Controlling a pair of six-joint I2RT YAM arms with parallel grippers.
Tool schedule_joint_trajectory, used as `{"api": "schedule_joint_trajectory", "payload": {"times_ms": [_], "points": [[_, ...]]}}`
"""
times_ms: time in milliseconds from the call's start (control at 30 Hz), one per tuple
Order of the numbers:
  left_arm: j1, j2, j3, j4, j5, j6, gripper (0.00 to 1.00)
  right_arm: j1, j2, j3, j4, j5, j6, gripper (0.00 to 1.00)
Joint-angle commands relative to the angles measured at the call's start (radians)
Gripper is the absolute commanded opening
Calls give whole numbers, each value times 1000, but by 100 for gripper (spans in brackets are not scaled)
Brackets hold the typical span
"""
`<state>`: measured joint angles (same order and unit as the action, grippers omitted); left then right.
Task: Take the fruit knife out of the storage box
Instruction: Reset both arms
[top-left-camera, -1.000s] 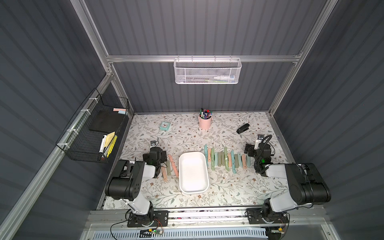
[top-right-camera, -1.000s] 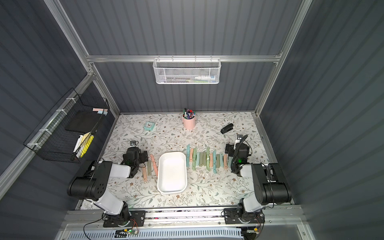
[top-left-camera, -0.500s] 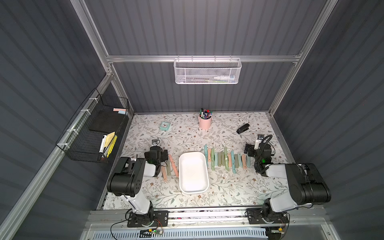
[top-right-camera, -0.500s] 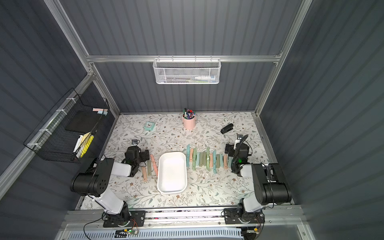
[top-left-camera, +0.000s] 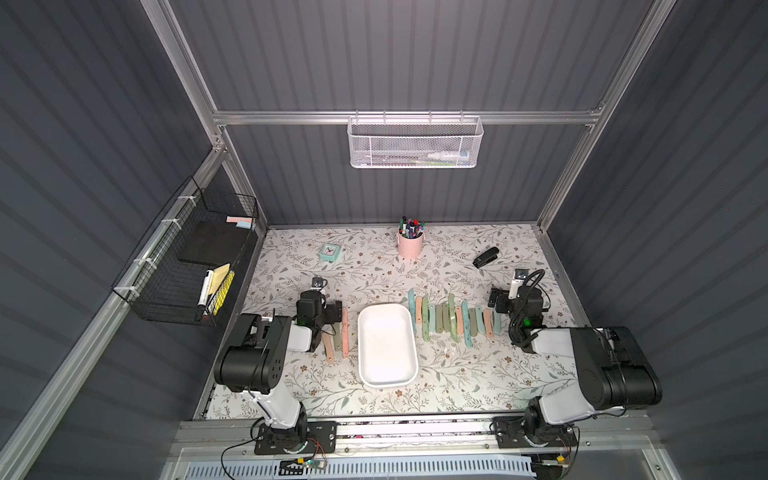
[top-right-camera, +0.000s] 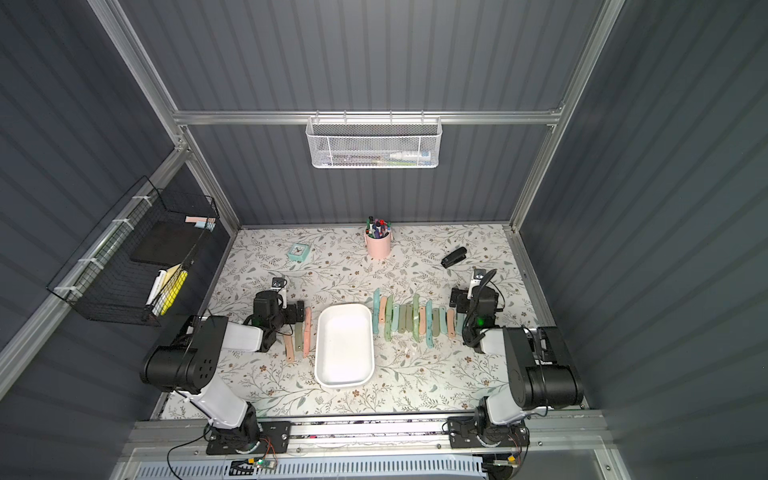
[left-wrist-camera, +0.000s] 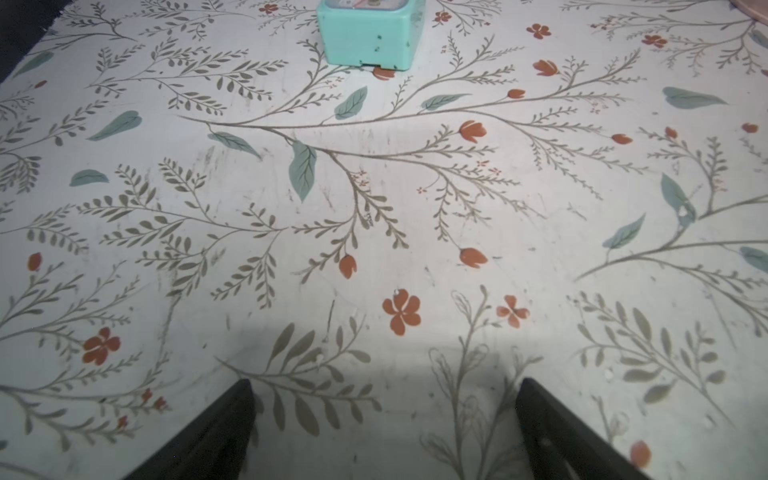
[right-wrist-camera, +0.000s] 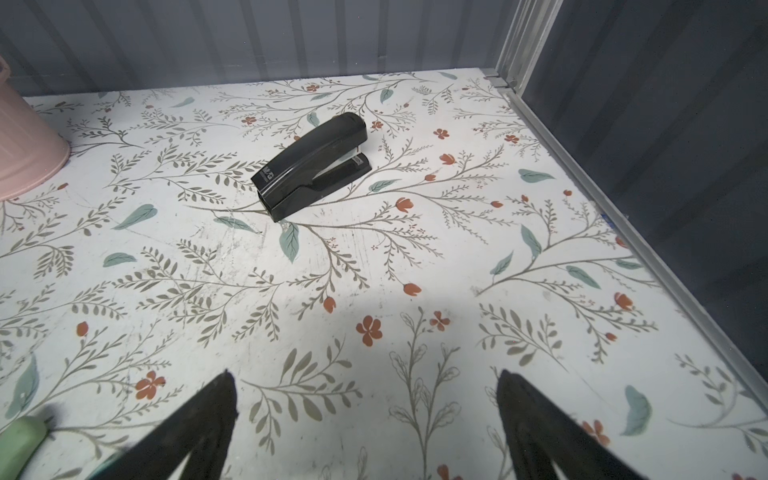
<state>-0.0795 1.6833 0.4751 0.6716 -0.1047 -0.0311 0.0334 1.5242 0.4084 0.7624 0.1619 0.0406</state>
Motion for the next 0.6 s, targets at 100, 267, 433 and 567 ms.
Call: {"api": "schedule_joint_trajectory", "payload": {"times_ms": [100, 267, 433, 567], "points": [[6, 19, -13, -63, -126, -35, 99, -4, -10, 16, 14, -5, -7, 99], [6, 19, -14, -61, -127, -35, 99, -3, -9, 16, 14, -5, -7, 99], [6, 20, -14, -60, -128, -35, 99, -4, -9, 16, 14, -5, -7, 99], [3, 12, -39, -27, -220, -69, 99, -4, -9, 16, 14, -5, -7, 99]]}}
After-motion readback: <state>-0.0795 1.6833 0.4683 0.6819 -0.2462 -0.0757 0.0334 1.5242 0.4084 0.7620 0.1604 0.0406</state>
